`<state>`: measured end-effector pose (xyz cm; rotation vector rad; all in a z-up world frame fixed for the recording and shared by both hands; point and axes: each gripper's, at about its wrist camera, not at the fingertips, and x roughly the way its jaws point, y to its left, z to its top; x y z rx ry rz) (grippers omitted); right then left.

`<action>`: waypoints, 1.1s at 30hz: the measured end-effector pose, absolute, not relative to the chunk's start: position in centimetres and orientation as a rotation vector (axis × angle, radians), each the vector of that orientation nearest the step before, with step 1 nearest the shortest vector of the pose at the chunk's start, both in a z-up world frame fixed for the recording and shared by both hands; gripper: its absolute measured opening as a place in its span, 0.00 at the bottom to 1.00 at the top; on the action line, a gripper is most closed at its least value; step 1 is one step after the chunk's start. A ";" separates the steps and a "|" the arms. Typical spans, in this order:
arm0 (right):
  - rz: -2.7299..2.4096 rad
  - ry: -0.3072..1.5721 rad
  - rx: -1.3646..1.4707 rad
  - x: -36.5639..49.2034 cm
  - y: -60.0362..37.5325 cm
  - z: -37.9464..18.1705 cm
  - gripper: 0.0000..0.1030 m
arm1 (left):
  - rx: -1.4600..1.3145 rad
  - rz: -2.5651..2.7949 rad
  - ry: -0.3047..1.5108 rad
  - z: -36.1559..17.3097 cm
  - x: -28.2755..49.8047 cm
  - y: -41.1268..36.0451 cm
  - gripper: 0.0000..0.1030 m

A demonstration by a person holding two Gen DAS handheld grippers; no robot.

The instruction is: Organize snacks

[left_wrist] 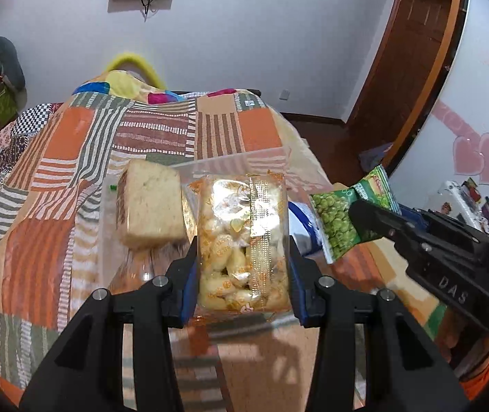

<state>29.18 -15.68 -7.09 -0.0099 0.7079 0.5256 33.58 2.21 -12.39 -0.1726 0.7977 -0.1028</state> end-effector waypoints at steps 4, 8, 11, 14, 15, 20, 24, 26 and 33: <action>0.517 0.727 -0.034 30.5 -14.6 -8.4 0.19 | -0.184 -0.080 0.820 -13.7 35.8 2.5 0.42; 0.502 0.751 -0.066 31.2 -14.0 -9.6 0.22 | -0.210 -0.079 0.824 -14.5 37.0 3.0 0.42; 0.486 0.757 -0.077 31.2 -14.0 -9.8 0.23 | -0.190 -0.082 0.820 -14.5 37.0 2.9 0.42; 0.466 0.758 -0.086 30.9 -14.3 -9.6 0.33 | -0.177 -0.079 0.804 -14.1 36.2 2.9 0.43; 0.458 0.748 -0.088 30.6 -14.4 -9.4 0.40 | -0.176 -0.078 0.796 -13.8 35.9 2.9 0.43; 0.456 0.690 -0.067 28.5 -15.6 -6.8 0.44 | -0.173 -0.076 0.720 -11.1 32.7 3.4 0.43; 0.462 0.612 -0.046 25.5 -16.5 -3.7 0.49 | -0.158 -0.066 0.634 -7.9 28.9 3.7 0.43; 0.470 0.564 -0.029 23.7 -17.0 -1.9 0.51 | -0.151 -0.059 0.592 -6.4 27.0 3.7 0.43; 0.520 0.418 0.026 17.5 -18.6 3.6 0.56 | -0.140 -0.053 0.459 -1.2 20.4 3.7 0.44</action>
